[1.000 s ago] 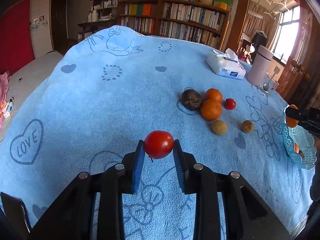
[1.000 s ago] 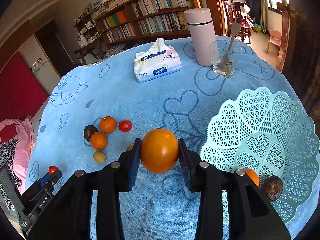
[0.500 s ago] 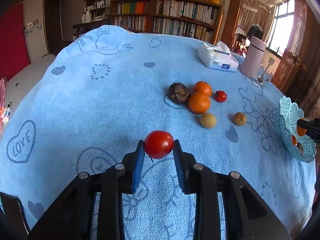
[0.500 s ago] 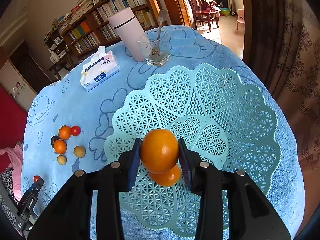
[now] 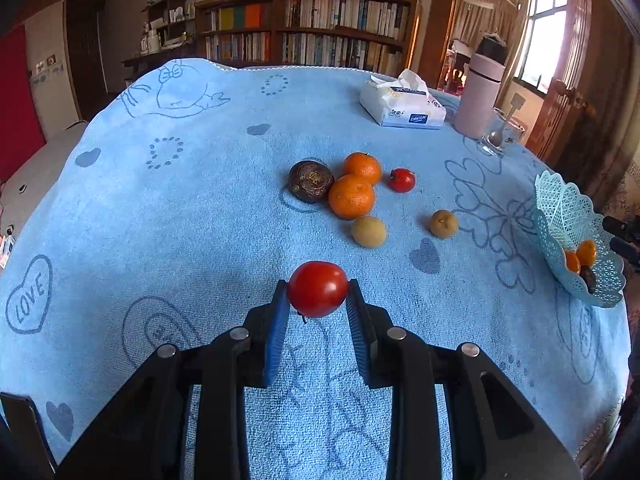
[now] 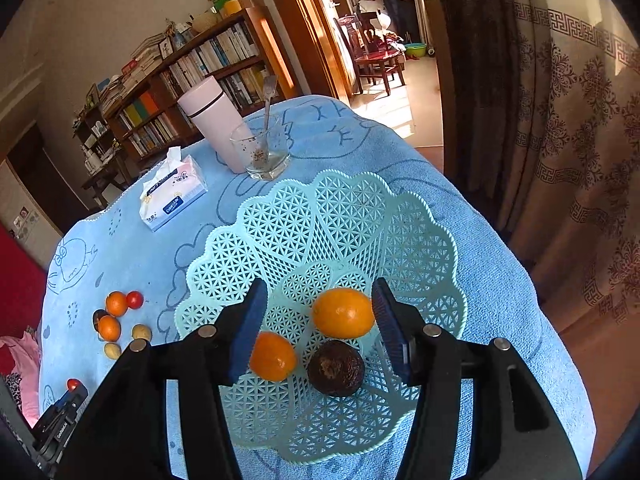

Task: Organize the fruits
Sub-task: 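Lower the large orange into the basket and open the right tool, then carry the red tomato into the basket and open the left tool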

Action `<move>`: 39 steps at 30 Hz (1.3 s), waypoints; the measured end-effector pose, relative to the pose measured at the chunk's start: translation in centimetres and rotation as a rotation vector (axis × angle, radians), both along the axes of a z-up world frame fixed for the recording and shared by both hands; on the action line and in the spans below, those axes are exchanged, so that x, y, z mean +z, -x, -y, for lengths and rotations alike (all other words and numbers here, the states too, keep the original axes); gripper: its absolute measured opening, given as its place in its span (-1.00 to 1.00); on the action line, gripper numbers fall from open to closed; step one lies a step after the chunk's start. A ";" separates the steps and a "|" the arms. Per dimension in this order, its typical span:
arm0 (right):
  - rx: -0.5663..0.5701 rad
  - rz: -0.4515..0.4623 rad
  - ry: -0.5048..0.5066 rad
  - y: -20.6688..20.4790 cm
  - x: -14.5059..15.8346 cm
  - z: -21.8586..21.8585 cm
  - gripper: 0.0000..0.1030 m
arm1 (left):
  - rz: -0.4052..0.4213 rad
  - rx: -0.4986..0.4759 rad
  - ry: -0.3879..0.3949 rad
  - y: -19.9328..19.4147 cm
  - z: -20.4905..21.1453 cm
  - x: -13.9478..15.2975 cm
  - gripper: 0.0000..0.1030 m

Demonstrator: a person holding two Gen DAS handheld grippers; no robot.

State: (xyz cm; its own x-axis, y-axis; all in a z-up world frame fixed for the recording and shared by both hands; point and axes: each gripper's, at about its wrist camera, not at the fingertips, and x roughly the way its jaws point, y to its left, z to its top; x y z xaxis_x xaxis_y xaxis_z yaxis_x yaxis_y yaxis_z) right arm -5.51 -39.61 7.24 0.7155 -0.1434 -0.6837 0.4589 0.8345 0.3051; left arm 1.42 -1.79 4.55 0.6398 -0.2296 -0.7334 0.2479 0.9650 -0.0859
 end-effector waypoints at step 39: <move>-0.095 0.114 -0.046 3.7 1.7 3.6 0.28 | -0.036 -0.533 0.112 4.3 23.0 2.7 0.34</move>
State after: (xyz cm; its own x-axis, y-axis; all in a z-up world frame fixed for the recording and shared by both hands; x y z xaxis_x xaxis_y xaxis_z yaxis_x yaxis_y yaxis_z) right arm -9.21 -43.21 8.91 0.7736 -0.1846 -0.6062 0.4953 0.7730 0.3966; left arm -2.88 -24.84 7.24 0.3882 -0.5931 -0.7054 0.6951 0.6910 -0.1985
